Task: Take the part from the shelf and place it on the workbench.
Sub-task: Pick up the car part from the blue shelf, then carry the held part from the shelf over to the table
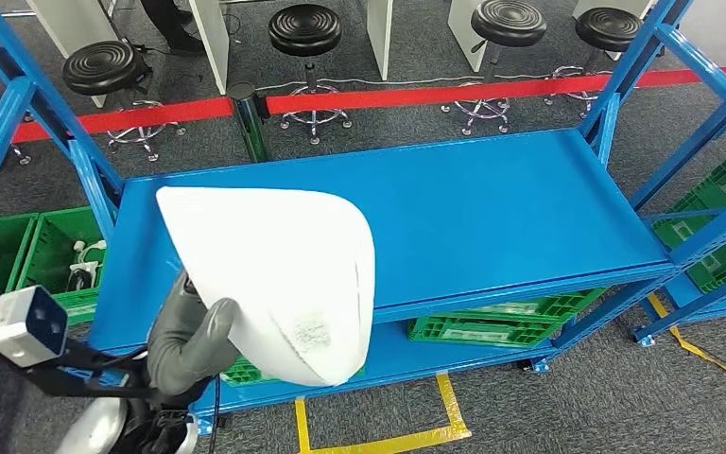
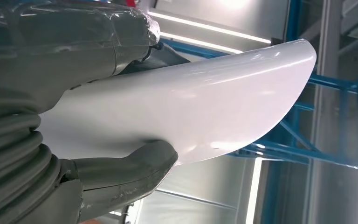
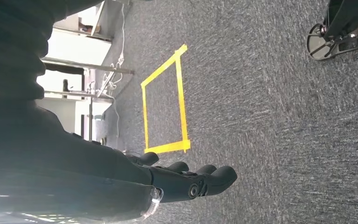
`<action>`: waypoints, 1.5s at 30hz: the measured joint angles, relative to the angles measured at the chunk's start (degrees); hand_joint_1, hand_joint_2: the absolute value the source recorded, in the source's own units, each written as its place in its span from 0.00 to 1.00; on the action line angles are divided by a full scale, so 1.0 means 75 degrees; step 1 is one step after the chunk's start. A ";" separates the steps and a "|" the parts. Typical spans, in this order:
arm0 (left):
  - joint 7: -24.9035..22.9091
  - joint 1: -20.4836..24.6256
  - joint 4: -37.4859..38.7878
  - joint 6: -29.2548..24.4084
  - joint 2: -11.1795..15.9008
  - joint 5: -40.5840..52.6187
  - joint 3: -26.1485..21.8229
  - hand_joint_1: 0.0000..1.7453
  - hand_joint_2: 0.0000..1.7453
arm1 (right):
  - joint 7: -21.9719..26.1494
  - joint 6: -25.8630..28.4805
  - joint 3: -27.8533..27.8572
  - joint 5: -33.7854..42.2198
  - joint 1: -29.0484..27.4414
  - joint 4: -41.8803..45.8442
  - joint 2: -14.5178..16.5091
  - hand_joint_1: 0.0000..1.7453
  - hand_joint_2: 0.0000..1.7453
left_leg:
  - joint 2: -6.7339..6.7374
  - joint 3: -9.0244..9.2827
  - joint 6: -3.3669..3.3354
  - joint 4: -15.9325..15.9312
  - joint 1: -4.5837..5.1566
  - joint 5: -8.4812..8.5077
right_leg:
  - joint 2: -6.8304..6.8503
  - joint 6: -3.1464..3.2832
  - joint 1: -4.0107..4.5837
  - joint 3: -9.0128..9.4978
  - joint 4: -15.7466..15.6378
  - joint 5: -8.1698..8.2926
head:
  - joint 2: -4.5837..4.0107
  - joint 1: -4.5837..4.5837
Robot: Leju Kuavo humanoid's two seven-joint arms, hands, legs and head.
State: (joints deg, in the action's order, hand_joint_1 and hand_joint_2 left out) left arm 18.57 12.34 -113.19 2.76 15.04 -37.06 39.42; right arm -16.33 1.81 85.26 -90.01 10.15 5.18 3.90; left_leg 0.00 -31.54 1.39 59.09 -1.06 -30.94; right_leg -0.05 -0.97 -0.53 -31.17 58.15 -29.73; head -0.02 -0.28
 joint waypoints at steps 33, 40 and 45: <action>-0.0351 -0.0101 -0.0753 -0.0216 -0.0056 0.0270 0.0081 1.00 1.00 | -0.0078 -0.0026 0.0000 -0.0002 0.0017 -0.0022 0.0048 0.00 1.00 | -0.0075 -0.0080 -0.0013 -0.0149 0.0074 0.0269 | -0.0007 0.0048 -0.0060 0.0155 -0.0145 0.0066 | 0.0000 0.0057; -0.0531 -0.0317 -0.0845 -0.0423 -0.0025 0.0305 0.0110 1.00 1.00 | -0.0315 -0.0059 -0.0004 -0.0001 0.0007 -0.0023 0.0063 0.00 1.00 | -0.0002 -0.0681 0.0147 0.1828 0.0045 -0.0958 | 0.0044 0.0217 -0.0046 -0.0246 -0.0176 0.0399 | 0.0000 -0.0055; -0.0539 -0.0338 -0.0938 -0.0436 -0.0008 0.0306 0.0115 1.00 1.00 | -0.0341 -0.0074 -0.0007 -0.0002 0.0013 -0.0023 0.0071 0.00 1.00 | -0.0040 0.0692 0.0057 -0.0229 0.0042 -0.0268 | 0.0013 0.0049 -0.0023 -0.0489 -0.0033 0.0574 | 0.0000 -0.0089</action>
State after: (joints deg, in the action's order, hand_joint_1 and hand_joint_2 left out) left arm 14.52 9.80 -120.22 -0.51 14.98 -34.77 40.29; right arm -18.88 1.26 85.21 -90.02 10.25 5.01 4.44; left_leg -0.30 -26.35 1.82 57.38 -0.74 -32.96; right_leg 0.05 -0.60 -0.70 -34.84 57.90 -25.42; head -0.02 -0.95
